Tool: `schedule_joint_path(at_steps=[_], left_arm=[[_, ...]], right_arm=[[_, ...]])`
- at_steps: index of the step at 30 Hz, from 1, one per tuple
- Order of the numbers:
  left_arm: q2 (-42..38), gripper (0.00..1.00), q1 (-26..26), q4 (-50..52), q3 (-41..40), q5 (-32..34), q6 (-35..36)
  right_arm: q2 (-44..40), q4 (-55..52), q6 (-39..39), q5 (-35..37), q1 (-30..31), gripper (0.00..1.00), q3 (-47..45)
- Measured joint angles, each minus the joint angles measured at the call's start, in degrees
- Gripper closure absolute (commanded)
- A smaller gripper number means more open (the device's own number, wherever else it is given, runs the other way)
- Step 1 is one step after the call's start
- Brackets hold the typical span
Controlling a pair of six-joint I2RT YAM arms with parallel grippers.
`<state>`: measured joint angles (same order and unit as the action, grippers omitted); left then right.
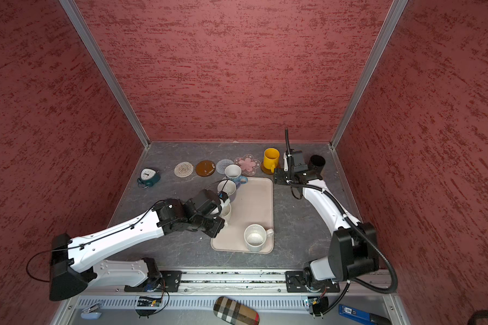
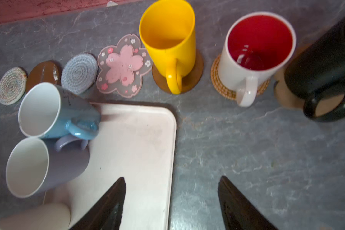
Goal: Place cups on coasters
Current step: Move the cup to the tray.
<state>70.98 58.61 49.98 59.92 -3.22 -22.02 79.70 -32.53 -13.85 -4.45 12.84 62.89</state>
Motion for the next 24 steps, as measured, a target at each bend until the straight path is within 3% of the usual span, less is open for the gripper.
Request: schedule_joint_path(at_steps=[10,24], left_arm=[[2.05,1.0,9.51,-14.53,-11.72,-0.83,-8.11],[8.63,1.0,11.5,-36.98,-18.95,-2.8,-17.55]], right_arm=[[-10.14,-1.68,-5.25,-4.83,2.6,0.27,-9.81],[-9.94,-0.28,-7.02,-5.88,2.62,0.27,-11.47]])
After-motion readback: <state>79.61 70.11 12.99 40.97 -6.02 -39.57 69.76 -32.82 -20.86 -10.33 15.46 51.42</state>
